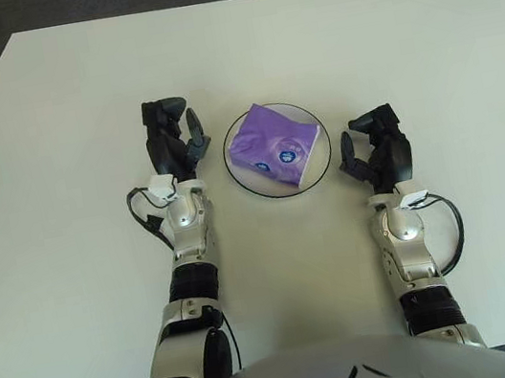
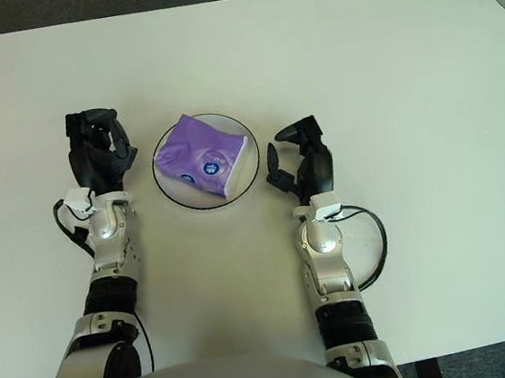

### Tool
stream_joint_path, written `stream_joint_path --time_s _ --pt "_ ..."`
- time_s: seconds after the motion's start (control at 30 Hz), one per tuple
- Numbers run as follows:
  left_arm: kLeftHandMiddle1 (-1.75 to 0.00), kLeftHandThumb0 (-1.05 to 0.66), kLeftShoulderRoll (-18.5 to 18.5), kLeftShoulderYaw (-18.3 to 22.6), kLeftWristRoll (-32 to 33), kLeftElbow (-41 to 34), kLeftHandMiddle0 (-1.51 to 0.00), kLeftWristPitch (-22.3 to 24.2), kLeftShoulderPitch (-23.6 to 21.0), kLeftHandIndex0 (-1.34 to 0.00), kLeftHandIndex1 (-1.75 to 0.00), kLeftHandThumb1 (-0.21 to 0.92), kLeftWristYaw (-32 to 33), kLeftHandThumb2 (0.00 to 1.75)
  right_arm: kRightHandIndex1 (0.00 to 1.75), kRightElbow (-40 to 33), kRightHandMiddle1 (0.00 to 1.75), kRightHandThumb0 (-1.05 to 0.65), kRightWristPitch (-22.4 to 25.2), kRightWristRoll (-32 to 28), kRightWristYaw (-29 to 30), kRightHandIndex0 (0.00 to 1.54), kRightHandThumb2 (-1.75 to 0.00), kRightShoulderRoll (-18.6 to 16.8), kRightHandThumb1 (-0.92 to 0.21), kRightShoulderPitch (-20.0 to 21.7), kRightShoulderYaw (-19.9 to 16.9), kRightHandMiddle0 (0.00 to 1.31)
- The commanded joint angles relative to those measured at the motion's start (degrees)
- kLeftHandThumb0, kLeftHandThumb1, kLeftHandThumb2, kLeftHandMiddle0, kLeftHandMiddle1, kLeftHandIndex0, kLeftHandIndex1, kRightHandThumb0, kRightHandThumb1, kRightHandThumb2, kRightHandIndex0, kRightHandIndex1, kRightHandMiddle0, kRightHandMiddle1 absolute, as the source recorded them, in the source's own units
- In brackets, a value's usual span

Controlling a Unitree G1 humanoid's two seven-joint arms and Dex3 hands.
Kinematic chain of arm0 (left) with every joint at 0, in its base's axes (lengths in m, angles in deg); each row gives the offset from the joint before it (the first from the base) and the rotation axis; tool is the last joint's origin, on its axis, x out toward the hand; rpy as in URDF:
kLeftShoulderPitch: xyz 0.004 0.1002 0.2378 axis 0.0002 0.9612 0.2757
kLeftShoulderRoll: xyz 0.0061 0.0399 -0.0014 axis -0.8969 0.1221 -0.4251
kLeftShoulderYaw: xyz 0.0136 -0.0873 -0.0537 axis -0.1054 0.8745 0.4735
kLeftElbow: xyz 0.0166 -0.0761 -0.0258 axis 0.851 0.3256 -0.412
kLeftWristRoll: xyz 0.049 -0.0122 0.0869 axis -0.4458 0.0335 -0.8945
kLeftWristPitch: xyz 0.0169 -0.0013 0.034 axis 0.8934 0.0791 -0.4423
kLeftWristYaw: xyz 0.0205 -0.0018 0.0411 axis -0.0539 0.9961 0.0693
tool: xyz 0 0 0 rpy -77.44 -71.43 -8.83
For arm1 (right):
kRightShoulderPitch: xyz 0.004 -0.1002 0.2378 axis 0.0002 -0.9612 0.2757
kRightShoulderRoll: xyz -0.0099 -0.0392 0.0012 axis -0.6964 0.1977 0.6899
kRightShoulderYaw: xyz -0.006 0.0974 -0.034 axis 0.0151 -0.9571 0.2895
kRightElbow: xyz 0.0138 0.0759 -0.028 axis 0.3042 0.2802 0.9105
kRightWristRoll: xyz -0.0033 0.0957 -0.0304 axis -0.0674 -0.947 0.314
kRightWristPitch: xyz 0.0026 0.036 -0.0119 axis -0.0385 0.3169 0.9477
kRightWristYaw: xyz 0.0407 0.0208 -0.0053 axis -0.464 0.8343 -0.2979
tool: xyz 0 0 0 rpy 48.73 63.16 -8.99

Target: Put the tissue paper into the plate.

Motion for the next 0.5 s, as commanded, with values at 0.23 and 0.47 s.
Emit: stream_joint_path --time_s 0.23,0.47 --pt "-1.72 -0.5 0.04 -0.54 -2.15 -0.13 -0.73 2.36 3.89 -0.66 -1.75 0.25 0.73 1.41 1.42 2.86 1.75 -0.41 1.62 1.02 0.81 0.64 -1.02 -0.1 -0.56 -4.66 -0.14 0.42" --pt "-1.74 -0.52 -0.11 -1.61 -5.89 -3.31 -0.8 8.29 6.97 -0.7 -1.75 0.21 2.94 1.46 1.43 2.37 1.75 -0.41 1.86 1.04 0.69 0.67 -1.03 -0.04 -0.55 -4.98 -0.04 0.43"
